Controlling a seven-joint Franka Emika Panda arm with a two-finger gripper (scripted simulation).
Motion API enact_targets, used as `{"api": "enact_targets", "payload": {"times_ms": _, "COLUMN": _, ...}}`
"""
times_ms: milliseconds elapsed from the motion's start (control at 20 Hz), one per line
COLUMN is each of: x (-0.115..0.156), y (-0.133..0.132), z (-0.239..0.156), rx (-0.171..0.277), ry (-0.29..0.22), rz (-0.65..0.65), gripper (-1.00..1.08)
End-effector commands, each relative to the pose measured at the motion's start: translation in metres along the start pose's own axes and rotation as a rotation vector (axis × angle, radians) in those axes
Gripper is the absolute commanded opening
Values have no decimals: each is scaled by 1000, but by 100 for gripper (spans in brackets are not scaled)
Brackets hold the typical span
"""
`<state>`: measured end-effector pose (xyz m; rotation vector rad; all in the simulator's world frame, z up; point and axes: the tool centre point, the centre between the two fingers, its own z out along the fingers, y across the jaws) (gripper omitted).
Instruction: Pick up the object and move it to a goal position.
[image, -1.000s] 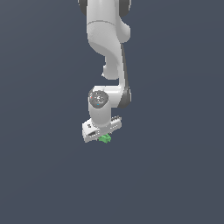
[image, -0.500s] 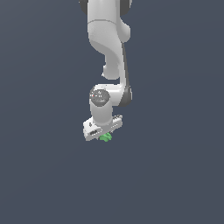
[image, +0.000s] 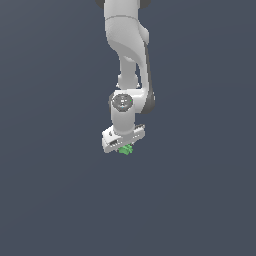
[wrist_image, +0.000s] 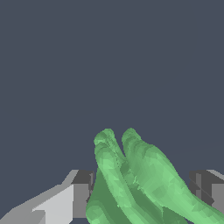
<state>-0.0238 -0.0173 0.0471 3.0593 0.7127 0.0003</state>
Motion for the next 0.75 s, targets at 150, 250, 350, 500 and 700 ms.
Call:
{"api": "enact_targets", "payload": {"times_ms": 150, "x": -15, "y": -27, "z": -4, "rx": 0, "ry": 0, "rz": 0, "gripper": -100}}
{"api": "enact_targets", "payload": {"times_ms": 250, "x": -19, "y": -35, "z": -6, "rx": 0, "ry": 0, "rz": 0, "gripper": -100}}
{"api": "enact_targets", "payload": {"times_ms": 350, "x": -22, "y": -41, "z": -7, "rx": 0, "ry": 0, "rz": 0, "gripper": -100}}
{"api": "enact_targets", "payload": {"times_ms": 500, "x": -25, "y": -47, "z": -8, "rx": 0, "ry": 0, "rz": 0, "gripper": -100}}
{"api": "enact_targets", "payload": {"times_ms": 700, "x": -26, "y": -51, "z": -8, "rx": 0, "ry": 0, "rz": 0, "gripper": -100}}
